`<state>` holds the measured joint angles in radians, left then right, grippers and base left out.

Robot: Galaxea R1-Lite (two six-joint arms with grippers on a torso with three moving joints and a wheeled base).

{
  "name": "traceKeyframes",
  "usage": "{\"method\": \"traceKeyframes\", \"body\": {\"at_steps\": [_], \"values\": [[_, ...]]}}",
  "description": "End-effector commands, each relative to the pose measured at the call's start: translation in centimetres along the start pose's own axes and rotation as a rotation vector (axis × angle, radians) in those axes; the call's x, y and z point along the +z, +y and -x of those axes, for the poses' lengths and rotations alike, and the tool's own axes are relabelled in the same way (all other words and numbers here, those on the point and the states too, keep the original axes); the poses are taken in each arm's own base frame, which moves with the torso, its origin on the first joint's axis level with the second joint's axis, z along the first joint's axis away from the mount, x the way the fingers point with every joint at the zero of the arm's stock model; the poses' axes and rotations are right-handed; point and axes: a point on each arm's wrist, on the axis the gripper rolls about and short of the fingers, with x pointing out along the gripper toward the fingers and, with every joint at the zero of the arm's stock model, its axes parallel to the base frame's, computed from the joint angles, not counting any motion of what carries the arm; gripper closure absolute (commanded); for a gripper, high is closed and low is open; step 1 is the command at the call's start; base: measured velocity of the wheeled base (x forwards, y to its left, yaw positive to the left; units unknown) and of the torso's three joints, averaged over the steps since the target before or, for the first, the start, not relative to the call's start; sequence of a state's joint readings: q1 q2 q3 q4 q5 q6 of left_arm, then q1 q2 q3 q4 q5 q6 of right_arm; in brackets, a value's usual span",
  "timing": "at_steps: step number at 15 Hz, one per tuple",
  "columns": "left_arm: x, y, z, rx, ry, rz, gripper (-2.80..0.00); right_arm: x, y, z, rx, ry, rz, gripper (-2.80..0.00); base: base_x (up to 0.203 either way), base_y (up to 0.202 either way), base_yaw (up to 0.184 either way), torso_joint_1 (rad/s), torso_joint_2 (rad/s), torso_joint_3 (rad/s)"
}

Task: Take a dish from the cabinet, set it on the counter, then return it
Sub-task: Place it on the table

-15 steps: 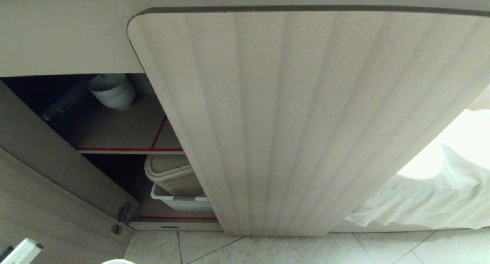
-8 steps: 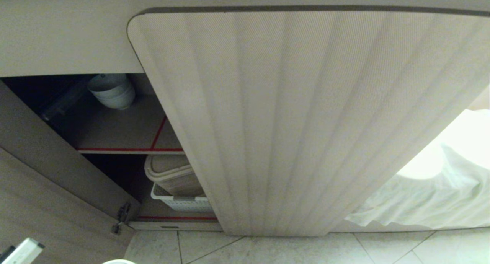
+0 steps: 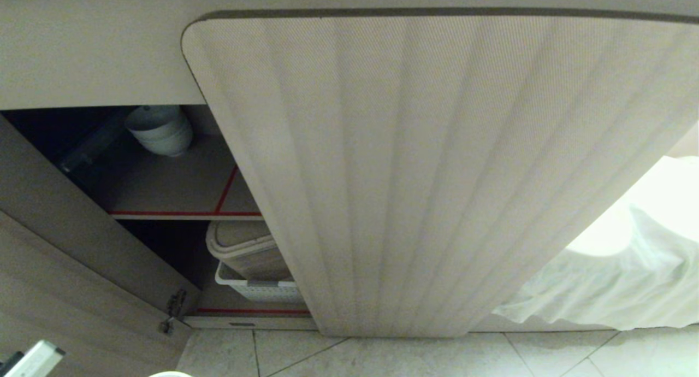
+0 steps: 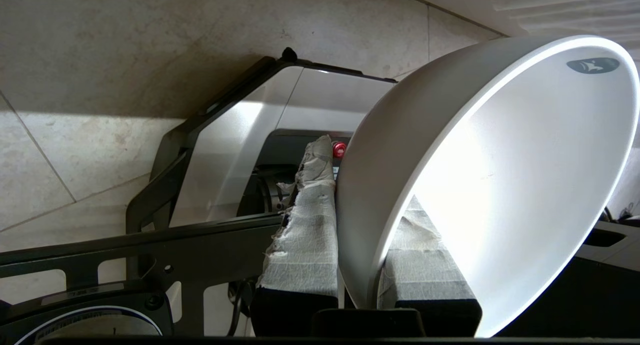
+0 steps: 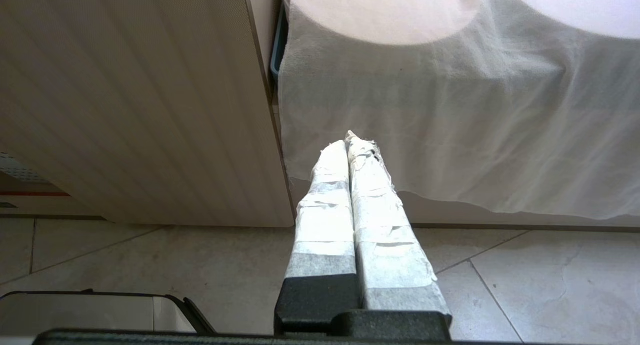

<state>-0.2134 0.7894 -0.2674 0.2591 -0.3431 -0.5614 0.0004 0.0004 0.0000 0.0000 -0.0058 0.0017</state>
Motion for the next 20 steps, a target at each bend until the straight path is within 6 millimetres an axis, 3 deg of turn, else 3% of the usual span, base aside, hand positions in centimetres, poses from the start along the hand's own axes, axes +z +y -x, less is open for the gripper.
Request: {"method": "traceKeyframes", "body": {"at_steps": [1, 16, 20], "values": [[0.03, -0.01, -0.03, 0.0, 0.004, 0.005, 0.0, 0.0, 0.0, 0.0, -0.001, 0.0, 0.0, 0.0, 0.0, 0.0, 0.0, 0.0, 0.0, 0.0], [0.01, -0.04, 0.04, 0.001, 0.001, -0.002, 0.0, 0.0, -0.01, 0.0, 0.0, 0.0, 0.003, 0.0, 0.0, 0.0, 0.0, 0.0, 0.0, 0.0], [-0.25, 0.17, -0.18, 0.024, 0.02, -0.101, 0.0, 0.0, 0.0, 0.0, 0.0, 0.0, 0.003, 0.0, 0.0, 0.0, 0.0, 0.0, 0.0, 0.0]]}}
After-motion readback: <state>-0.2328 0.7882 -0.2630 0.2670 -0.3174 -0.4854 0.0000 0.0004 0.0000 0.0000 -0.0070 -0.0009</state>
